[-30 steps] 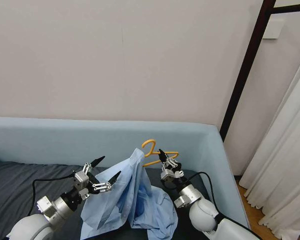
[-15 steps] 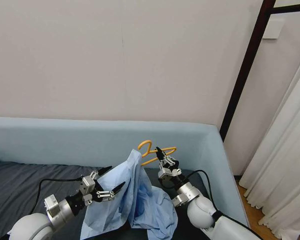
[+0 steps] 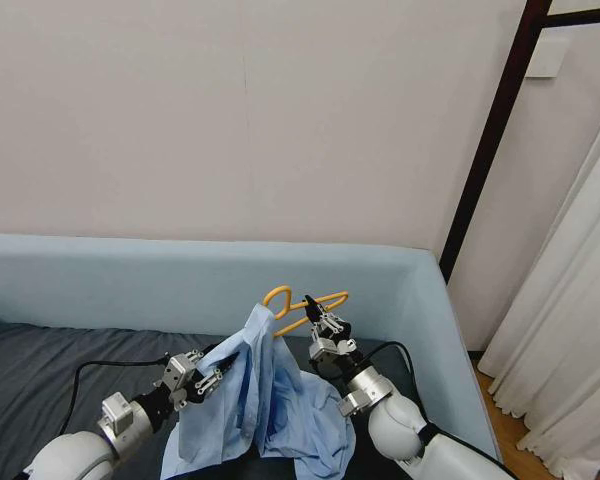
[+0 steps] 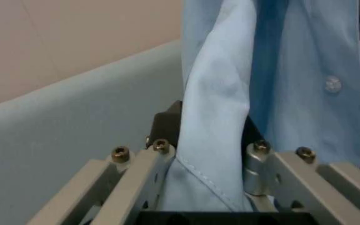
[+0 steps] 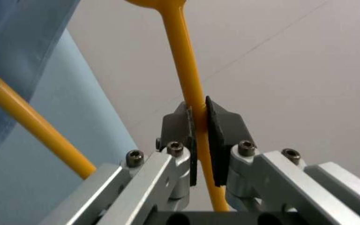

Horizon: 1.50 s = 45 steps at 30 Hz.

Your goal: Pick up the clothes from the sofa and hang them on the clothes hanger.

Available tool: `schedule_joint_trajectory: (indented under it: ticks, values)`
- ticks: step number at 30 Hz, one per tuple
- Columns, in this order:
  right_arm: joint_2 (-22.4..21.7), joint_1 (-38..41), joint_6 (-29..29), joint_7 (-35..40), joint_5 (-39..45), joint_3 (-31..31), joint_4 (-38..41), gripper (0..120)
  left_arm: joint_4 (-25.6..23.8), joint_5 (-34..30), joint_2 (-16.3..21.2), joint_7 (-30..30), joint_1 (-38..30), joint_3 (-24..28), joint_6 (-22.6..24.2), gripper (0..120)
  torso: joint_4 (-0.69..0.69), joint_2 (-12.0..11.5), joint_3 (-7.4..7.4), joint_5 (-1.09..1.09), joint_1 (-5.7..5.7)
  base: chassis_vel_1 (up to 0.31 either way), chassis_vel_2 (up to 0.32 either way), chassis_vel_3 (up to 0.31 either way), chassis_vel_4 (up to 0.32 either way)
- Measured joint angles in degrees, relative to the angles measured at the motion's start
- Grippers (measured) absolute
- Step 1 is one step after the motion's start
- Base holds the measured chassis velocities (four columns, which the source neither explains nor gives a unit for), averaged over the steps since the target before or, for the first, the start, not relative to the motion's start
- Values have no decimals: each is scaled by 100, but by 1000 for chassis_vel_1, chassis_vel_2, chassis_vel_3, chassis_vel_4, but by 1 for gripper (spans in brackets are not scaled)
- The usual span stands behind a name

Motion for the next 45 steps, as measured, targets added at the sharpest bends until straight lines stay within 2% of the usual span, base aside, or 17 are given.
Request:
schedule_joint_trajectory:
  ticks: [4, 17, 20, 21, 22, 25, 26, 27, 30, 34, 38, 40, 41, 42, 45]
  values:
    - [6, -17, 98, 3, 134, -2, 13, 5, 29, -81, 1, 144, -1, -16, -79, 8, 0, 0, 0, 0, 0, 0, 0, 0, 0]
    - [-103, 34, 300, -41, 744, -95, 176, 7, 112, -258, -147, 439, -17, -159, -259, 8, 0, 0, 0, 0, 0, 0, 0, 0, 0]
    - [-131, -8, 594, -432, 1373, -154, 325, 22, 106, -303, -147, 438, -11, -202, -282, 8, 2, 0, 0, 0, 0, 0, 0, 0, 0]
    - [-148, -21, 805, -779, 1754, -130, 330, 25, 100, -323, -143, 422, -15, -227, -299, 7, 0, 0, 0, 2, 0, 0, 0, 0, 0]
    - [-148, -21, 805, -779, 1754, -130, 330, 25, 100, -323, -143, 422, -15, -227, -299, 7, 0, 0, 0, 2, 0, 0, 0, 0, 0]
    - [-213, -68, 1235, -1643, 2972, -113, 464, 38, 113, -366, -125, 411, -24, -245, -289, 7, 0, 0, 0, 0, 0, 0, 0, 0, 0]
    - [-247, -97, 1283, -1847, 3406, -131, 536, 41, 122, -372, -122, 406, -26, -249, -284, 7, 0, 0, 0, 0, 0, 0, 0, 0, 0]
    - [-247, -97, 1283, -1847, 3406, -131, 536, 41, 122, -372, -122, 406, -26, -249, -284, 7, 0, 0, 0, 0, 0, 0, 0, 0, 0]
    - [-323, -237, 1412, -2316, 4306, -87, 640, 57, 146, -381, -134, 394, -31, -267, -270, 7, 0, 0, 0, 0, 0, 0, 0, 0, 0]
    - [-436, -385, 1455, -2892, 4828, 33, 563, 70, 151, -425, -138, 371, -31, -314, -262, 7, 0, 0, 0, 0, 0, 0, 0, 0, 0]
    - [-574, -505, 998, -2980, 5333, 64, 474, 86, 110, -531, -121, 320, -19, -400, -259, 7, -1, 0, 0, 1, 0, 0, 0, 0, 0]
    - [-571, -512, 930, -2924, 5354, 69, 465, 88, 106, -545, -126, 317, -17, -409, -259, 7, -1, 0, 0, 1, 0, 0, 0, 0, 0]
    - [-522, -530, 601, -2593, 5397, 95, 413, 97, 95, -629, -156, 309, -3, -439, -266, 7, -1, 0, 0, 1, 0, 0, 0, 0, 0]
    - [-522, -530, 601, -2593, 5397, 95, 413, 97, 95, -629, -156, 309, -3, -439, -266, 7, -1, 0, 0, 1, 0, 0, 0, 0, 0]
    - [-359, -556, -300, -1702, 5451, 100, 333, 100, 145, -939, -231, 341, 28, -499, -309, 7, 0, 0, 0, 0, 0, 0, 0, 0, 0]
